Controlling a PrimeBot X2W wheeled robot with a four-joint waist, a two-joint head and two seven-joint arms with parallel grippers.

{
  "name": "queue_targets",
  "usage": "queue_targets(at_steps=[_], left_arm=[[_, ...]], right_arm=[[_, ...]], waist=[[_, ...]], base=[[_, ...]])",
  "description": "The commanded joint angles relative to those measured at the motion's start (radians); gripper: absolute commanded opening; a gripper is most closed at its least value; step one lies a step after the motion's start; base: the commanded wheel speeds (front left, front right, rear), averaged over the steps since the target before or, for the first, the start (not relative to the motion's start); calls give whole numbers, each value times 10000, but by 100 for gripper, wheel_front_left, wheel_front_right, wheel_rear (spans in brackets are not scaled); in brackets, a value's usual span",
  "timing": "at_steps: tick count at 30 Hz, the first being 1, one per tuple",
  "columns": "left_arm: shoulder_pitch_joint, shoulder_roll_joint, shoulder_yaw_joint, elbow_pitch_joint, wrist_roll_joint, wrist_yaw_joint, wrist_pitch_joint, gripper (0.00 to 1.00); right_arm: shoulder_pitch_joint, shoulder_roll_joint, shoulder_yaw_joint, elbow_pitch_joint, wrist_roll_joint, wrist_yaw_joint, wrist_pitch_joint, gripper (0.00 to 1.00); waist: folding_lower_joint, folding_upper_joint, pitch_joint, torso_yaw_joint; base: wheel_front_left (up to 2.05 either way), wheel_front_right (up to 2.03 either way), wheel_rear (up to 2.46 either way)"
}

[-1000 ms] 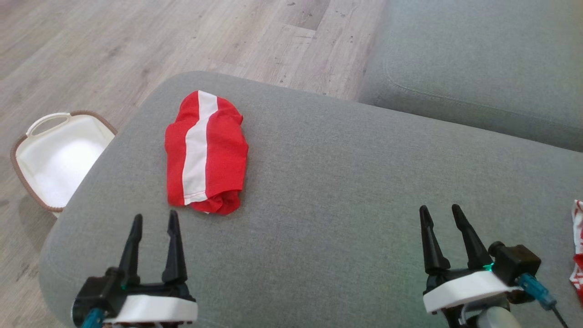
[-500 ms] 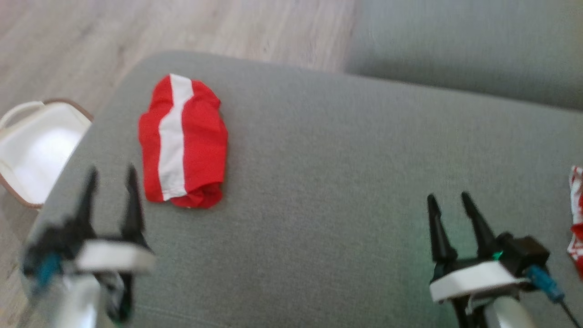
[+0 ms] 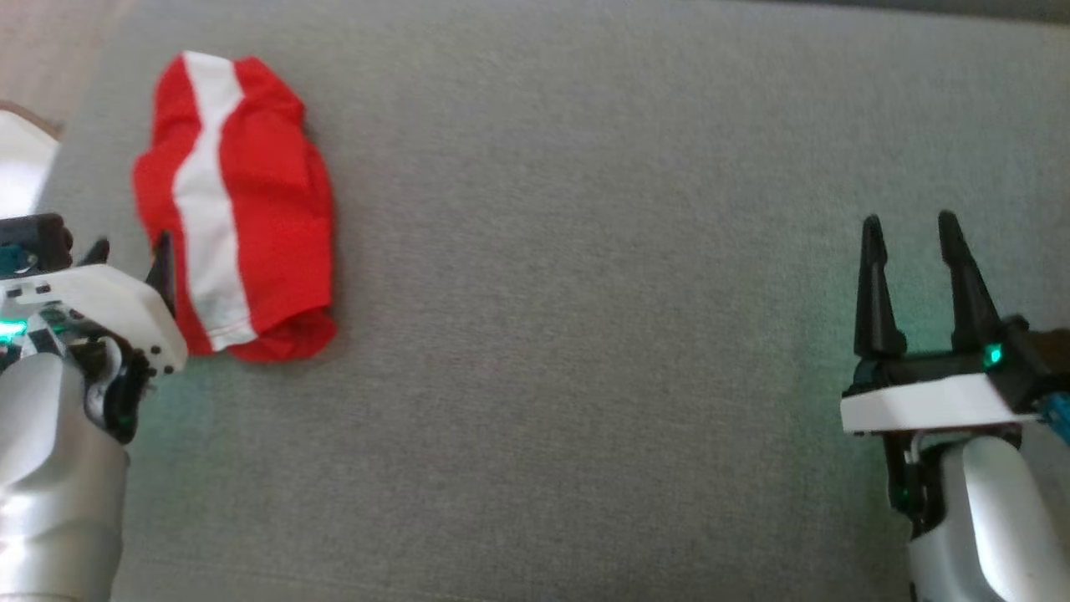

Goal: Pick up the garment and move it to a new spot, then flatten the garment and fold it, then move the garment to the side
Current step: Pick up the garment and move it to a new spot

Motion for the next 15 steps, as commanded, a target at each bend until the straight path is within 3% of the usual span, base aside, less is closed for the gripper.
queue_targets(at_steps=[1,7,12,13,14,15], left_arm=[[-632,629,238,252,-320,20,435,100],[-1066,676,-24,1672,-900,18,1304,100],[-1118,559,-298,2059,-1414,17,1650,98],[-1119,576,-359,2070,-1527,17,1599,23],[-1129,610,-393,2067,-1625,17,1477,0],[-1145,644,-437,2037,-1718,17,1339,0]], right_arm=[[-367,-41,325,-443,-213,67,-5,100],[-564,-41,456,-592,-282,67,31,100],[-539,-41,440,-611,-249,67,22,100],[-521,-41,428,-598,-250,67,19,100],[-501,-41,423,-579,-255,67,15,100],[-484,-41,422,-560,-253,67,12,100]], waist=[[-4,0,518,-410],[-4,0,811,-584],[-4,0,777,-615],[-4,0,739,-614],[-4,0,689,-616],[-4,0,638,-619]], base=[[0,0,0],[0,0,0],[0,0,0],[0,0,0],[0,0,0],[0,0,0]])
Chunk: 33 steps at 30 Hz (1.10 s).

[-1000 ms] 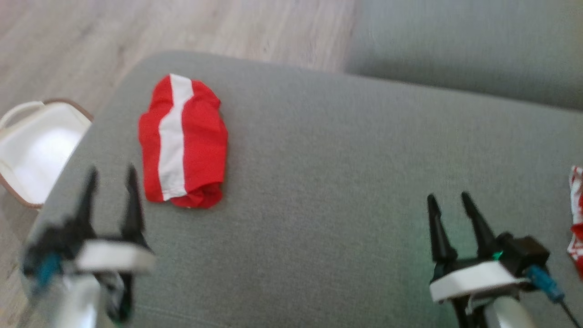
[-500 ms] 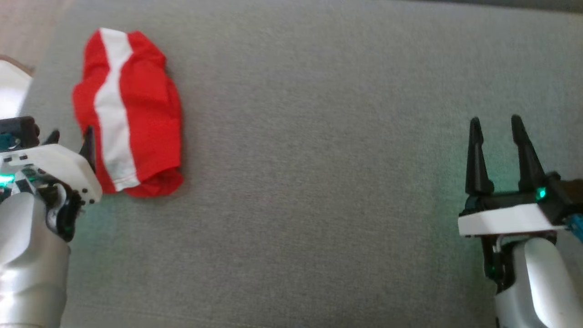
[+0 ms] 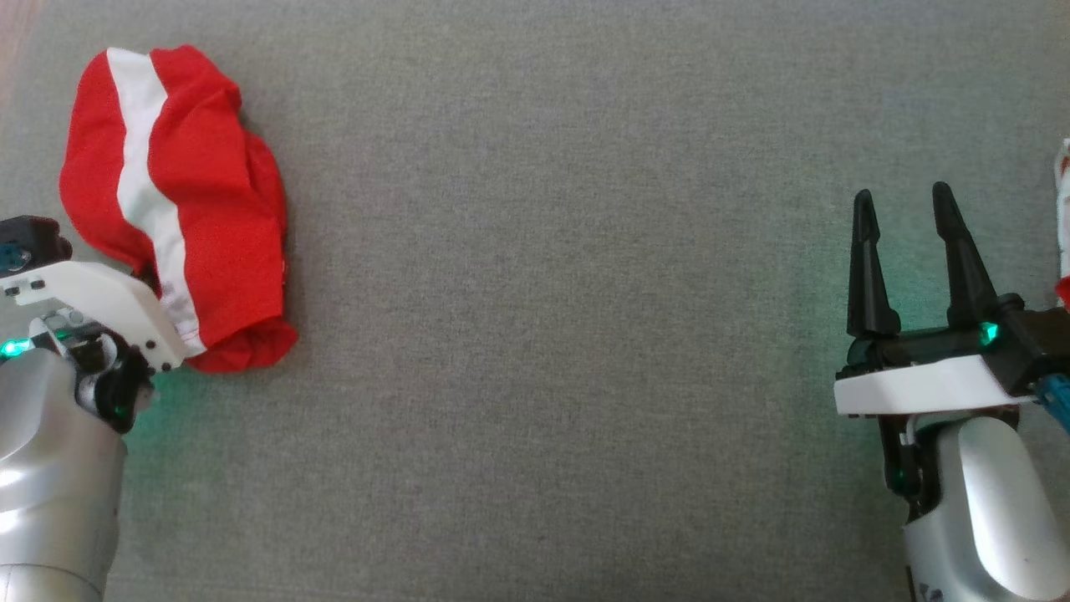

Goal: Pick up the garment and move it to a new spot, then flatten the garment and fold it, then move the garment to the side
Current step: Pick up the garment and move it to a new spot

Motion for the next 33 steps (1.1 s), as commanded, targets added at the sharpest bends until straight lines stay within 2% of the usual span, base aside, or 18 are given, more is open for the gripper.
queue_targets(at_steps=[1,6,13,16,19,25,33], left_arm=[[-159,545,170,-171,-118,19,-189,0],[-448,588,2,-1122,-836,18,-1483,0],[-565,793,-847,-3785,-1952,18,-2435,0],[-527,870,-1154,-4954,-2252,18,-2448,0],[-412,709,-1248,-6010,-2744,18,-2362,0],[-226,229,-1761,-7621,-2752,245,-1923,0],[-429,-561,-2548,-8542,-2485,800,-1402,0]], right_arm=[[-81,-35,226,-296,2,67,-32,100],[-13,-35,317,-133,181,67,-69,100],[175,-35,559,251,614,67,-128,100],[265,-35,607,378,818,67,-143,100],[306,-35,669,393,1011,67,-148,100],[236,-35,884,259,1330,67,-150,100],[-110,-35,1191,88,1609,67,-151,100]], waist=[[0,0,-94,-2],[0,0,-504,-40],[0,0,-1233,-228],[0,0,-1500,-373],[0,0,-1667,-578],[0,0,-1604,-1163],[0,0,-1149,-2397]], base=[[0,0,0],[0,0,0],[0,0,0],[0,0,0],[0,0,0],[0,0,0],[0,0,0]])
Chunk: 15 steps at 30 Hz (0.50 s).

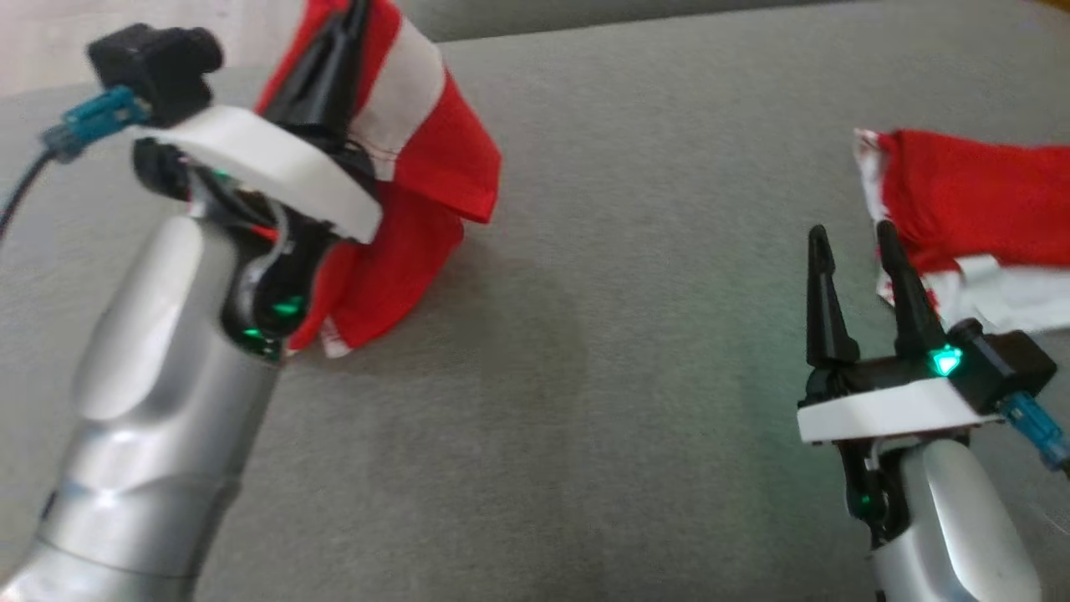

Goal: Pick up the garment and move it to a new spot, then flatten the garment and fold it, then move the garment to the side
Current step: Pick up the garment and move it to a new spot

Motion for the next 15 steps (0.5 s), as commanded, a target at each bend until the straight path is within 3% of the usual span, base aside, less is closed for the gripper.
queue_targets(at_steps=[1,8,14,15], left_arm=[[-596,147,278,-345,212,107,-23,0],[-1750,-473,-5,601,647,215,-391,0],[-2752,-689,13,1818,973,59,-1098,0],[-2952,-688,3,2130,1111,34,-1322,76]], right_arm=[[-480,-37,306,-389,119,67,-107,100],[-833,-37,666,-461,475,67,-108,100],[-929,-37,852,-476,650,67,-108,100],[-942,-37,874,-476,668,67,-108,100]], waist=[[0,-1,285,-551],[0,-1,667,-1622],[0,-1,832,-2048],[0,-1,849,-2087]], base=[[0,0,0],[0,0,0],[0,0,0],[0,0,0]])
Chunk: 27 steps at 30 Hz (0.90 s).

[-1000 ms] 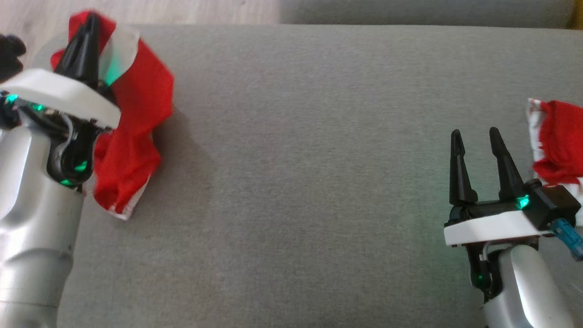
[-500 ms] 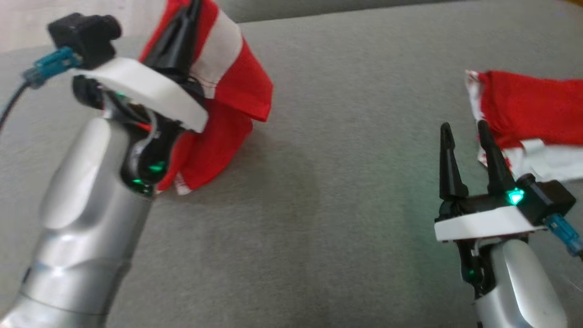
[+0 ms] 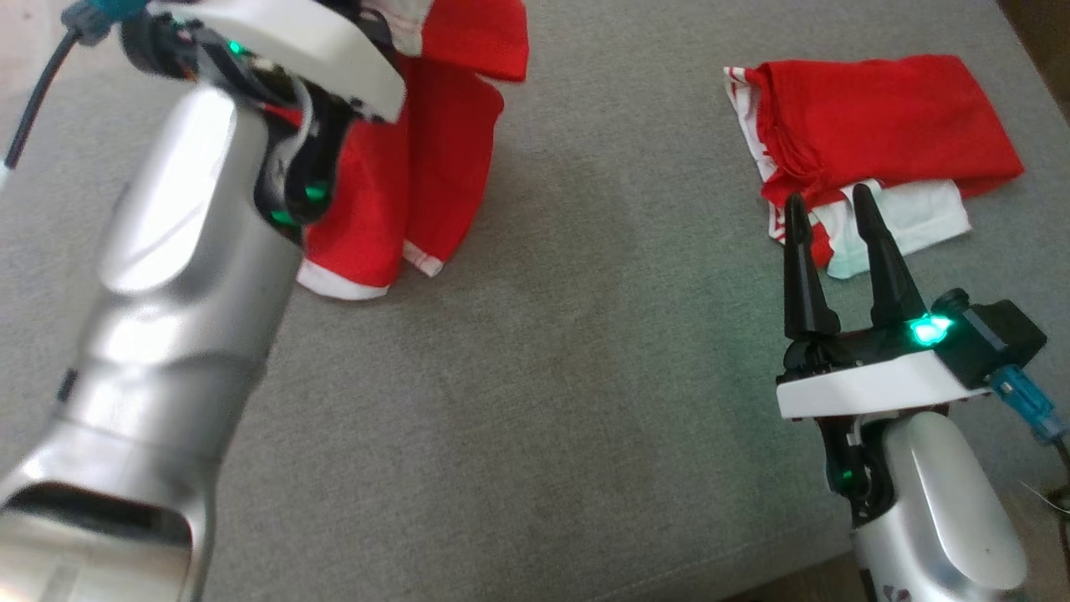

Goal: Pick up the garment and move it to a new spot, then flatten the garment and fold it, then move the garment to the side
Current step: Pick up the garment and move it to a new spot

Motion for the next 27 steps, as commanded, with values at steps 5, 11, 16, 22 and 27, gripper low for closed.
queue_targets(at_steps=[5,11,16,22,27], left_arm=[[-1190,289,159,1468,795,-116,-1320,100],[-563,530,263,2281,646,-394,-2401,100],[666,992,347,2094,641,-433,-3079,100],[2824,1275,654,1020,634,-140,-3504,100],[4915,1129,1059,-358,858,416,-3575,100]], right_arm=[[-375,-33,295,-369,88,67,-106,100],[-148,-33,79,-318,-187,67,-106,100],[145,-33,-147,-255,-444,67,-106,100],[608,-33,-412,-190,-730,67,-106,100],[946,-33,-653,-164,-770,67,-107,100]], waist=[[-1,0,102,-68],[-1,0,-229,737],[-1,0,-600,1515],[-1,0,-1031,2384],[-1,0,-1365,2885]], base=[[0,0,0],[0,0,0],[0,0,0],[0,0,0],[0,0,0]])
